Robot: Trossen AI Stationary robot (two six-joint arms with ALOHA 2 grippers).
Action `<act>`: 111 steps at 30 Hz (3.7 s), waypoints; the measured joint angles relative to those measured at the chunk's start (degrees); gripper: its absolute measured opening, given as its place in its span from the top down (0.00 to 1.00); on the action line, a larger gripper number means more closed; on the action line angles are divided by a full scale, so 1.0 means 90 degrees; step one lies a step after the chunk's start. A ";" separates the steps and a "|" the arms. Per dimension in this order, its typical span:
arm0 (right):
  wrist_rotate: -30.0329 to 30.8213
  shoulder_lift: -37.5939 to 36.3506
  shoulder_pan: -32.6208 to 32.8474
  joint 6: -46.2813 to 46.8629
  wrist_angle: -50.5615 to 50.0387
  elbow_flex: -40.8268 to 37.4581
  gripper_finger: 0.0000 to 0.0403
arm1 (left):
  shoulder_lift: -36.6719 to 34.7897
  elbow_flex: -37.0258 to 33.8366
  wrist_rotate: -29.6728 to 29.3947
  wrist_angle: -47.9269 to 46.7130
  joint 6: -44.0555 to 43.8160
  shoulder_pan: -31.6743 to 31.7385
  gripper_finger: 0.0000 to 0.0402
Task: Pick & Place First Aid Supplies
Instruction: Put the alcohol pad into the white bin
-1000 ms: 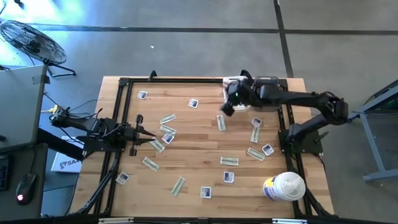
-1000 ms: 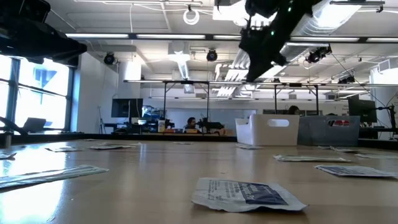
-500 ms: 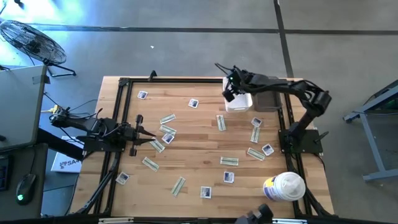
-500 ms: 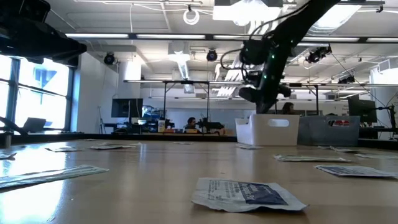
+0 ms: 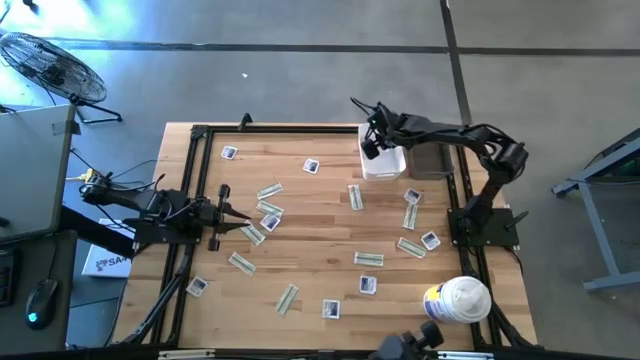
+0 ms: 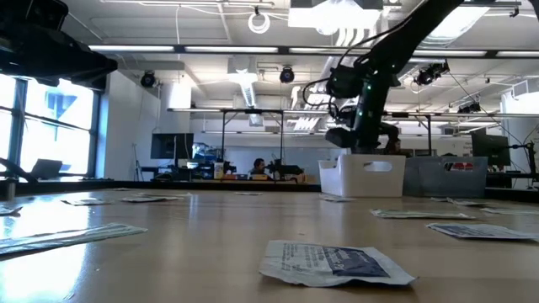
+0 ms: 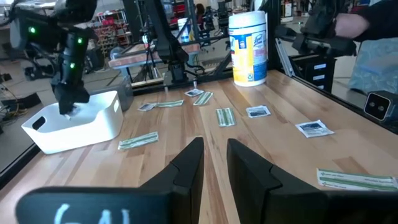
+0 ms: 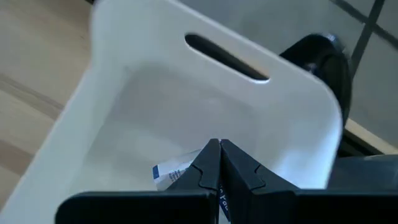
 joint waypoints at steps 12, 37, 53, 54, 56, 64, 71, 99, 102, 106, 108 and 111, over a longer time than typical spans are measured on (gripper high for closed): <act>-0.0567 0.0204 0.0163 -0.0242 0.0256 0.0000 1.00 | 0.0001 0.0000 -0.0001 0.0000 0.0001 0.0000 0.83; -0.0571 -0.1370 0.1264 -0.0515 -0.0706 0.0259 0.71 | 0.0002 0.0000 -0.0003 0.0000 0.0002 0.0000 0.83; -0.0244 -0.2486 0.4700 0.2027 -0.3923 -0.0087 0.71 | 0.0002 0.0000 -0.0003 0.0000 0.0001 0.0000 0.83; -0.0281 -0.2486 0.4792 0.2255 -0.4022 -0.0209 0.71 | 0.0000 0.0000 -0.0003 0.0000 0.0001 0.0000 0.83; -0.0393 -0.2483 0.4936 0.2728 -0.4125 -0.0490 0.71 | 0.0001 0.0000 -0.0003 0.0000 0.0000 0.0000 0.83; -0.0473 -0.2480 0.4952 0.3959 -0.3918 -0.1540 0.71 | 0.0000 0.0000 -0.0003 0.0000 -0.0001 0.0000 0.83; -0.0107 -0.2479 0.4462 0.4338 -0.2716 -0.2421 0.71 | -0.0001 0.0000 -0.0003 0.0000 0.0001 0.0000 0.83; 0.0295 -0.2484 0.3151 0.4501 0.0139 -0.3990 0.82 | 0.0000 0.0000 -0.0003 0.0000 -0.0001 0.0000 0.83; 0.0323 -0.2483 0.3151 0.4482 0.0146 -0.3993 0.82 | 0.0001 0.0000 -0.0003 0.0000 0.0001 0.0000 0.83; 0.0346 -0.2479 0.3173 0.4477 0.0152 -0.3993 0.82 | -0.0001 0.0000 -0.0003 0.0000 0.0000 0.0000 0.83; 0.0339 -0.2479 0.3173 0.4477 0.0152 -0.3993 0.82 | 0.0002 0.0000 -0.0003 0.0000 0.0002 0.0000 0.83; 0.0339 -0.2479 0.3173 0.4477 0.0154 -0.3993 0.82 | 0.0000 0.0000 -0.0003 0.0000 -0.0001 0.0000 0.83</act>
